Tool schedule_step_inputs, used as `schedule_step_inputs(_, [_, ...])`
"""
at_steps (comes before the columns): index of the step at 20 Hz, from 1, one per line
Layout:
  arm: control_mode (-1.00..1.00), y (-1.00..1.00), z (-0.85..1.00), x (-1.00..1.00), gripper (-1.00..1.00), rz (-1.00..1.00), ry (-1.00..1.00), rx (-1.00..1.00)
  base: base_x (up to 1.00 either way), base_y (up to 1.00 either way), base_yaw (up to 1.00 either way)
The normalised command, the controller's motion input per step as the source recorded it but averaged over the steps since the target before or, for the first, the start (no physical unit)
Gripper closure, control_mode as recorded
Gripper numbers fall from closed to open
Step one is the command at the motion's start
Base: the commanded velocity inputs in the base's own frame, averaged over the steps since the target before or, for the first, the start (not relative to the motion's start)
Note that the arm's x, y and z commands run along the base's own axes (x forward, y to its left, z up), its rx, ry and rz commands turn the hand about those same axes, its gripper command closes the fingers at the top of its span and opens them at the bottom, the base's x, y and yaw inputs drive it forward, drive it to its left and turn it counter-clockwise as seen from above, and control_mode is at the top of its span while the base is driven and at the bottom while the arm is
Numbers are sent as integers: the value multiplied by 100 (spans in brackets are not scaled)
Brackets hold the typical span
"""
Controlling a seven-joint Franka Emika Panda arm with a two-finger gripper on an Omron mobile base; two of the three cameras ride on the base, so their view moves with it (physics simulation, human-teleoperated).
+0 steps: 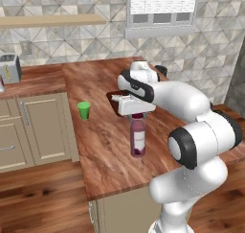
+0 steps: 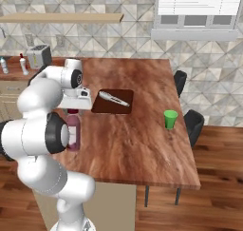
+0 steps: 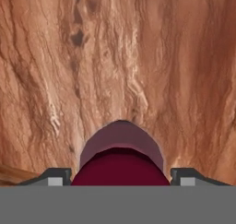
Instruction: Place the drinks on the dining counter in a tight cluster.
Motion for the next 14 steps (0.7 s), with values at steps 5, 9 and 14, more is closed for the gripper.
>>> schedule_step_inputs(5, [-100,0,-34,0,100,0,8,0,0,0,0])
schedule_step_inputs(9, [-100,0,-8,0,100,0,0,0,0,0,0])
schedule_step_inputs(14, [-100,0,-6,0,100,0,-10,0,0,0,0])
